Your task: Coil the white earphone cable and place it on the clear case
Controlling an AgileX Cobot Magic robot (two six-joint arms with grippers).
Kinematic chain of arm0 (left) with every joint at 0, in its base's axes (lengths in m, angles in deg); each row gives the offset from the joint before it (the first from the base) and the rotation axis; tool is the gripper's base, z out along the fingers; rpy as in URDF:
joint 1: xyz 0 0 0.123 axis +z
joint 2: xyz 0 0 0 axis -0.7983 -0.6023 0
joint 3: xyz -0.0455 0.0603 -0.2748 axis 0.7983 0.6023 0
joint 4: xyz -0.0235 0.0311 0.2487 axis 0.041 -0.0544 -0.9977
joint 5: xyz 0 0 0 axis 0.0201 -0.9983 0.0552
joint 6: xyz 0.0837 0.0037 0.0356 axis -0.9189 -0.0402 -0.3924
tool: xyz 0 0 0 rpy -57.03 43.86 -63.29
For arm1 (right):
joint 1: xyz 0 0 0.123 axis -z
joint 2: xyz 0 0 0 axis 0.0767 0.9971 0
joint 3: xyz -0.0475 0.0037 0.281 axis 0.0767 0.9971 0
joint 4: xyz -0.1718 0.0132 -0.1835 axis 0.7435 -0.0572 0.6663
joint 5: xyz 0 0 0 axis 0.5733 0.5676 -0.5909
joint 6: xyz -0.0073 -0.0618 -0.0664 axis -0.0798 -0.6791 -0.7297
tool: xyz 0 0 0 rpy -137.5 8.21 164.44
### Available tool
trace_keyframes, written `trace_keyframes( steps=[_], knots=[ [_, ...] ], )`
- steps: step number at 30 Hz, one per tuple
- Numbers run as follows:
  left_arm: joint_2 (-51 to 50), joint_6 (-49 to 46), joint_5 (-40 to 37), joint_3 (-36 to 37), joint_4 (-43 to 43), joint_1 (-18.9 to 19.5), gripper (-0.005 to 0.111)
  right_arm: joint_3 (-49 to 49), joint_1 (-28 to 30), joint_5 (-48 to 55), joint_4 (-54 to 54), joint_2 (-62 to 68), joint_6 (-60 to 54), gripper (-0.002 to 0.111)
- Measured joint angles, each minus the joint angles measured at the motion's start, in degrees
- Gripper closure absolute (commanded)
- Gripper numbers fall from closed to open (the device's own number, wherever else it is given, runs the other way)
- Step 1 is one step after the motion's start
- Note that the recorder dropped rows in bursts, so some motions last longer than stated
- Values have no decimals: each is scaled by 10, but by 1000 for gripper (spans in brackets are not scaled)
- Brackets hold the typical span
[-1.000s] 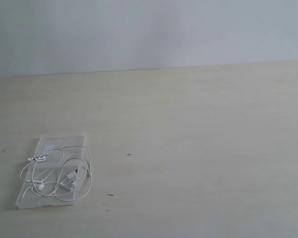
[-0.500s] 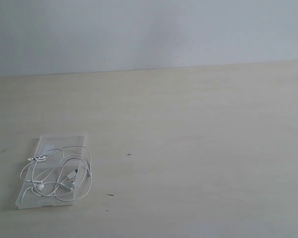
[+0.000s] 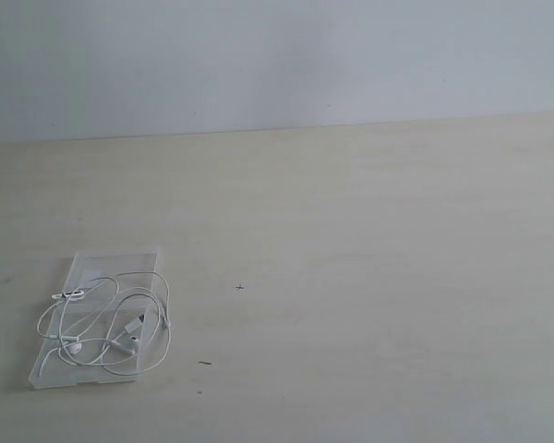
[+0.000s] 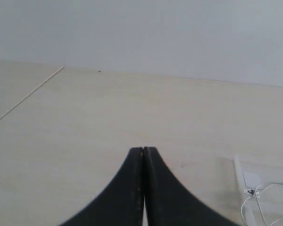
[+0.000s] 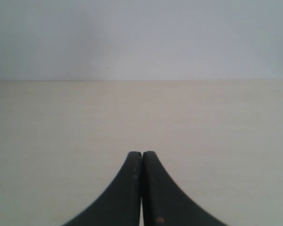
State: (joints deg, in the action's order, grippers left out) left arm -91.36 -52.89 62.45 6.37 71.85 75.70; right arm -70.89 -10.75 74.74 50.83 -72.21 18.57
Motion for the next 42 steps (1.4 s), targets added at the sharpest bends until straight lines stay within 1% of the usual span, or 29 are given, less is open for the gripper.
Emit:
trace_keyframes(
  steps=[2, 5, 10, 12, 19, 22, 25, 26, 27, 28, 30, 32, 35, 38, 42],
  knots=[
    [44, 0, -9, 1, 6, -11, 107, 0, 0, 0, 0, 0, 1, 108],
    [82, 0, -9, 1, 23, -44, 107, 0, 0, 0, 0, 0, 2, 108],
    [86, 2, -23, 1, 45, -102, 107, 0, 0, 1, 0, 0, 2, 108],
    [86, 2, -31, 1, 45, -115, 107, 0, 0, 0, 0, 0, 2, 108],
    [86, 2, -40, 1, 23, -118, 107, 0, 0, 0, 0, 0, 2, 108],
    [86, 18, -44, 1, 31, -119, 107, 0, 0, 0, 0, 0, 2, 108],
    [86, 107, -55, 1, 56, -119, 107, 0, 0, 0, -1, 0, 2, 108],
    [86, 168, -62, 1, 60, -119, 107, 0, 0, 0, -3, 0, 2, 108],
    [86, 207, -68, 1, 60, -119, 107, 0, 0, 0, -3, 0, 2, 108],
    [86, 243, -72, 1, 47, -119, 107, 0, 0, 0, -3, 0, 2, 108],
    [86, 273, -80, 1, -8, -119, 107, 0, 0, 0, -3, 0, 2, 108],
    [86, 261, -84, 1, -77, -119, 107, 0, 0, 0, -3, 0, 2, 108],
    [86, 201, -93, 1, -132, -119, 107, 0, 0, 0, -4, 0, 2, 108],
    [86, 157, -120, 1, -149, -119, 107, 0, 0, 0, -4, 0, 2, 108],
    [86, 143, -134, 1, -153, -119, 107, 0, 0, 0, -4, 0, 2, 108]
  ],
)
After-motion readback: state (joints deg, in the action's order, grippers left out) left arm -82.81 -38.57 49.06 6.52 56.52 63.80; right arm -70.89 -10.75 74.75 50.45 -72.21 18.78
